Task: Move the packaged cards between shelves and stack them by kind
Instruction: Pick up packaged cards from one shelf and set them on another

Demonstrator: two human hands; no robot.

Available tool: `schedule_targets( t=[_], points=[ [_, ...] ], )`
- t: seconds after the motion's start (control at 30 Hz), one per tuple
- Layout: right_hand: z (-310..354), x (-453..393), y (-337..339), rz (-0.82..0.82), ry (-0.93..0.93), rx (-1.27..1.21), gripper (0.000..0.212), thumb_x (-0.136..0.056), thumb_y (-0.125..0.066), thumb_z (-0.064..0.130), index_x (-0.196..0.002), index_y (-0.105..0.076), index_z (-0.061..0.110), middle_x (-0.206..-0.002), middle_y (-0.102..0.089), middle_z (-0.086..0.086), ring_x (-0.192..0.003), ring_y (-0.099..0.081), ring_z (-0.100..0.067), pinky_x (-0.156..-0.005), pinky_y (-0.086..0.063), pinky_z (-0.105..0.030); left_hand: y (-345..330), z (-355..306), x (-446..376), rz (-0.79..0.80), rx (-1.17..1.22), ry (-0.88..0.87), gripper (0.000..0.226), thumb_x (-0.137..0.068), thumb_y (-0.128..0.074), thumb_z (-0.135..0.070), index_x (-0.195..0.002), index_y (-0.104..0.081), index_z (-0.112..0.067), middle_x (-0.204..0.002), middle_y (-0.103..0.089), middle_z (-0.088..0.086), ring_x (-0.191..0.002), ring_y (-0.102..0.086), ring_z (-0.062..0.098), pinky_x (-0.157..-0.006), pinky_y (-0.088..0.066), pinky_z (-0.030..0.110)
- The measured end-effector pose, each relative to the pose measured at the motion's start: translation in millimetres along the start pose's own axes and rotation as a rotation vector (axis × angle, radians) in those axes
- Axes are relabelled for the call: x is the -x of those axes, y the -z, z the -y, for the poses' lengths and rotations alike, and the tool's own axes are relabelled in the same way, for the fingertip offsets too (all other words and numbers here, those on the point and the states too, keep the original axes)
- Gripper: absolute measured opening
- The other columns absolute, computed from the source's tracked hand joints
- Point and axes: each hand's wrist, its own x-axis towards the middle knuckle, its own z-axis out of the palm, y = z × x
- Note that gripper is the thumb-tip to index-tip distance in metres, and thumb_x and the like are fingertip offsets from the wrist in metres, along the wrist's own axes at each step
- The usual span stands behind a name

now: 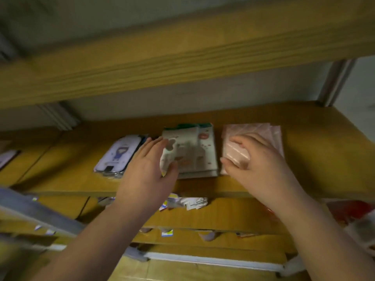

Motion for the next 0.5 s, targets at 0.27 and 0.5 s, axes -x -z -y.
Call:
schedule_targets(
  t=[0.27,0.5],
  points=[
    [78.4,-5.5,-46.5,0.092,0.117,0.0,0.05,-0.085,-0.065,0.049,-0.131,-0.058,0.03,-0.129,-0.057,0.014,-0.114,-0.054,-0.007,-0.086,-0.042,-0.022,46.6,70.0,37.0,-0.133,0.073,0.066,0.052,-0.093,-0.062,-0.032,-0.143,-0.051,-0.022,-0.145,-0.049,-0.013,-0.14,-0.026,-0.002,-0.11,-0.03,0.027],
    [193.5,7.5,-124.7,0.152,0.214,-0.008,0.048,-0.083,-0.067,0.046,-0.127,-0.06,0.029,-0.122,-0.058,0.012,-0.11,-0.055,-0.009,-0.085,-0.045,-0.025,106.5,179.3,99.4,-0.185,0.043,0.176,0.058,-0.094,-0.062,-0.036,-0.148,-0.046,-0.023,-0.154,-0.043,-0.01,-0.143,-0.017,-0.005,-0.11,-0.017,0.017]
  ],
)
